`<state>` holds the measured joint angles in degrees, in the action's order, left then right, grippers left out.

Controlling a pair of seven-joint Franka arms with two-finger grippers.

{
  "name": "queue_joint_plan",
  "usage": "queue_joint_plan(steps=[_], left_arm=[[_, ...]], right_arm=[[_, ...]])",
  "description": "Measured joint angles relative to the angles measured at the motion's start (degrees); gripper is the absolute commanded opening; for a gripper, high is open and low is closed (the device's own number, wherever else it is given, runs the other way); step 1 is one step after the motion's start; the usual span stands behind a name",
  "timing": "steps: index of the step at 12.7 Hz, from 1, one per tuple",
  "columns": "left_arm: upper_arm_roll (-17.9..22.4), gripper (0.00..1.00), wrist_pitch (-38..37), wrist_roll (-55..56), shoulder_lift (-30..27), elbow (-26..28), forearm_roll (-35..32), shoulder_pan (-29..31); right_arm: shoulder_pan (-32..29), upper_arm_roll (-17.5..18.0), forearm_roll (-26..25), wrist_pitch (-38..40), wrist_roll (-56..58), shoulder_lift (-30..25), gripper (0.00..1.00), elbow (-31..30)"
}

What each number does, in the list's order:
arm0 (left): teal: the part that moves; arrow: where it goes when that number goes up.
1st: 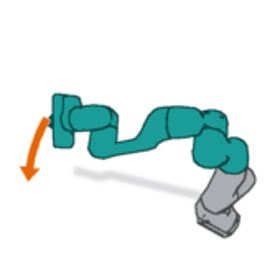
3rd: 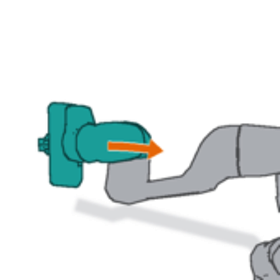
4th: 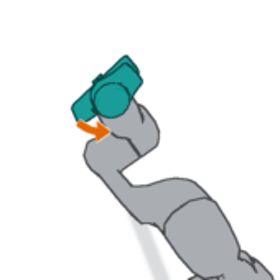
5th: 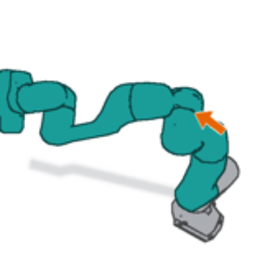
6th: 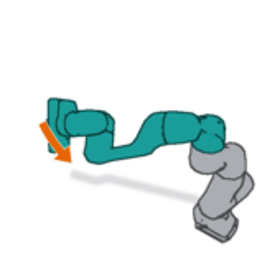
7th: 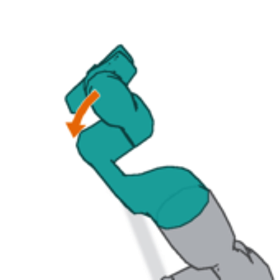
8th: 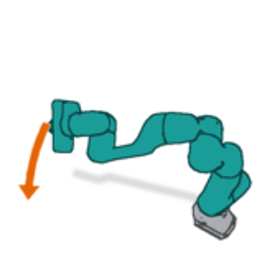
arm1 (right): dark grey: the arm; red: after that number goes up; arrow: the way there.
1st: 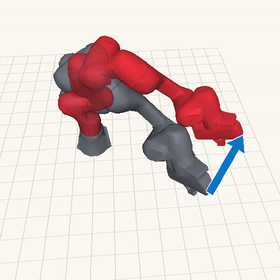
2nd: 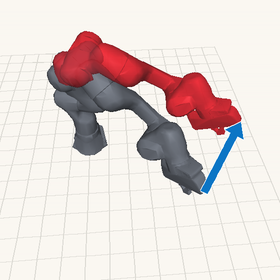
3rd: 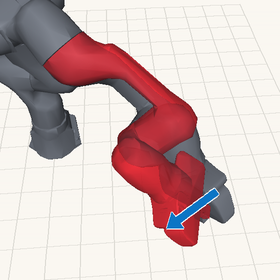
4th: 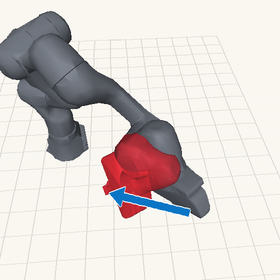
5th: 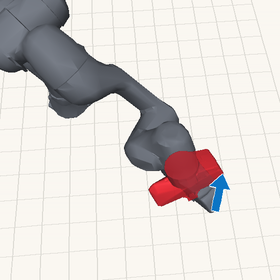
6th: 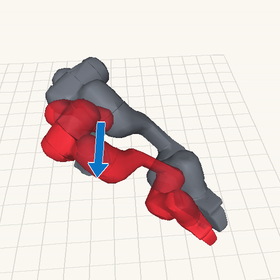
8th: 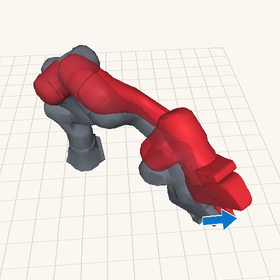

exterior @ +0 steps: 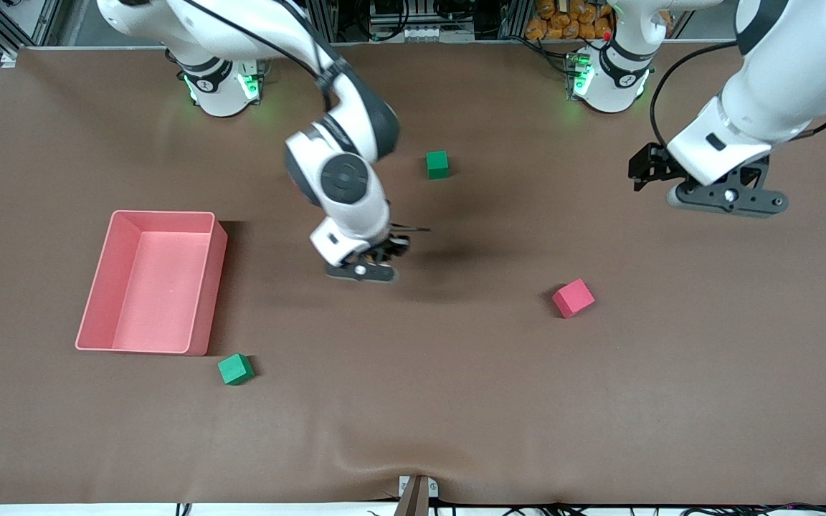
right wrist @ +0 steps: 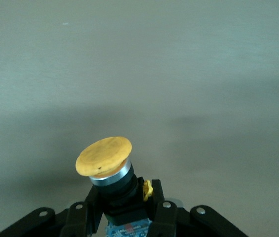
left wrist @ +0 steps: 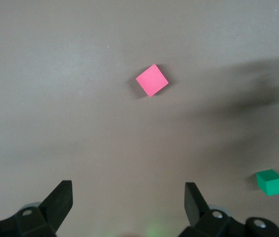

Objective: Place and upright button with both arms
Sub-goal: 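Carry the button to mid-table with the right gripper while the left gripper approaches, then set the button down with the right gripper and withdraw it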

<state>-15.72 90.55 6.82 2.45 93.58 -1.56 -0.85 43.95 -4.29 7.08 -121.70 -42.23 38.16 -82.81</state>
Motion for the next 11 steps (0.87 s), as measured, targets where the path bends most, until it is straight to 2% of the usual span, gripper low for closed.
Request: queue_joint_plan(steps=[3, 4, 5, 6, 7, 11], left_arm=[[0.00, 1.00, 0.22, 0.05, 2.41, 0.08, 0.00, 0.00], [0.00, 1.00, 0.30, 0.05, 3.07, 0.09, 0.00, 0.00], [0.01, 1.00, 0.39, 0.05, 3.66, 0.09, 0.00, 0.00], [0.00, 1.00, 0.54, 0.05, 4.21, 0.09, 0.00, 0.00], [0.00, 1.00, 0.75, 0.05, 4.71, 0.10, 0.00, 0.00], [0.01, 1.00, 0.93, 0.16, 5.82, 0.10, 0.00, 0.07]], right_arm=[[3.72, -0.04, 0.00, -7.37, -2.45, 7.60, 0.03, 3.09], [4.82, -0.07, 0.01, -7.89, -3.72, 9.61, 0.10, 4.25], [5.54, -0.12, 0.00, -8.15, -6.25, 11.24, 0.28, 5.40], [5.90, -0.15, 0.00, -8.20, -9.27, 12.55, 0.73, 6.55], [5.95, -0.18, 0.00, -8.19, -11.46, 13.43, 1.00, 7.42], [5.94, -0.72, -0.43, -7.97, -12.43, 13.85, 1.00, 9.26]])
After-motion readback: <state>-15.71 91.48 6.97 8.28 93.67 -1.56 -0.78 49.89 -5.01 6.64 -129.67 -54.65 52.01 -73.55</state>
